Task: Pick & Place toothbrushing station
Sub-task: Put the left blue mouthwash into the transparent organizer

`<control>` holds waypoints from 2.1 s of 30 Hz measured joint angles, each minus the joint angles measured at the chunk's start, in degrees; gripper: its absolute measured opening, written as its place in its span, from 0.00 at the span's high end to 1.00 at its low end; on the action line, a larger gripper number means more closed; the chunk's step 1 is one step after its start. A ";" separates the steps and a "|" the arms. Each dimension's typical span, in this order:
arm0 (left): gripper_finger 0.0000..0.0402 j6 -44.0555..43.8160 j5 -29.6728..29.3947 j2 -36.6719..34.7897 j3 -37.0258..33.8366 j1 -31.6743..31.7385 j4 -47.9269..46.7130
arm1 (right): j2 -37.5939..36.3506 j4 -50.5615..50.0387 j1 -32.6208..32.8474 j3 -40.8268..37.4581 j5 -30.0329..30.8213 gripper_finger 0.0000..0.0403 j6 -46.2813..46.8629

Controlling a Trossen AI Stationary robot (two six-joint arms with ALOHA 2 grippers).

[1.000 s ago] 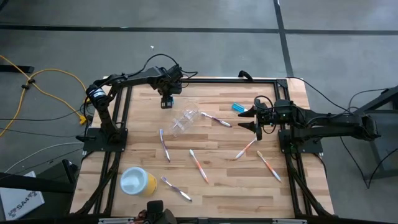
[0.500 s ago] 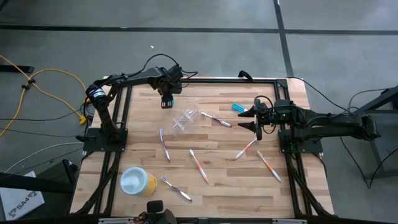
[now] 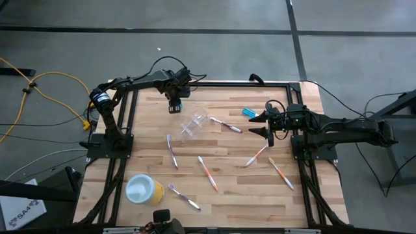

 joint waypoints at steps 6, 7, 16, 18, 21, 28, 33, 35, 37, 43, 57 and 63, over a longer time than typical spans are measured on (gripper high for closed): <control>0.72 0.90 0.91 0.01 0.00 0.02 0.02 | 0.00 -0.01 0.00 0.00 0.00 0.48 -0.01; 0.71 1.32 0.92 0.02 0.00 0.02 0.02 | 0.00 0.00 0.00 0.00 0.00 0.48 0.00; 0.70 3.04 0.96 0.02 0.00 0.02 0.22 | 0.00 0.00 -0.02 0.00 0.00 0.48 0.00; 0.70 3.04 0.96 0.02 0.00 0.00 0.24 | 0.00 0.00 0.00 0.00 0.00 0.48 0.00; 0.70 2.93 0.98 0.02 0.00 0.01 0.24 | 0.00 0.00 0.00 0.00 0.00 0.48 -0.01; 0.70 2.30 0.98 0.02 0.00 0.02 0.55 | 0.00 0.00 -0.02 0.00 0.00 0.48 0.00; 0.70 2.16 0.98 0.02 0.00 0.00 0.96 | 0.00 0.00 -0.01 0.00 0.00 0.48 0.00; 0.69 2.16 0.98 0.02 0.00 0.02 0.94 | 0.00 0.00 0.00 0.00 0.00 0.48 0.00; 0.68 2.16 0.98 0.02 0.00 0.01 0.94 | 0.00 0.00 -0.02 0.00 0.00 0.48 -0.01; 0.66 2.16 0.98 0.02 0.00 0.02 0.92 | 0.00 0.00 0.00 0.00 0.00 0.48 0.00; 0.65 2.84 0.96 0.04 0.00 0.02 1.53 | 0.00 0.00 -0.01 -0.01 0.00 0.48 0.00; 0.65 3.89 0.91 0.04 0.00 0.01 2.10 | 0.00 0.00 -0.02 0.00 0.00 0.48 0.00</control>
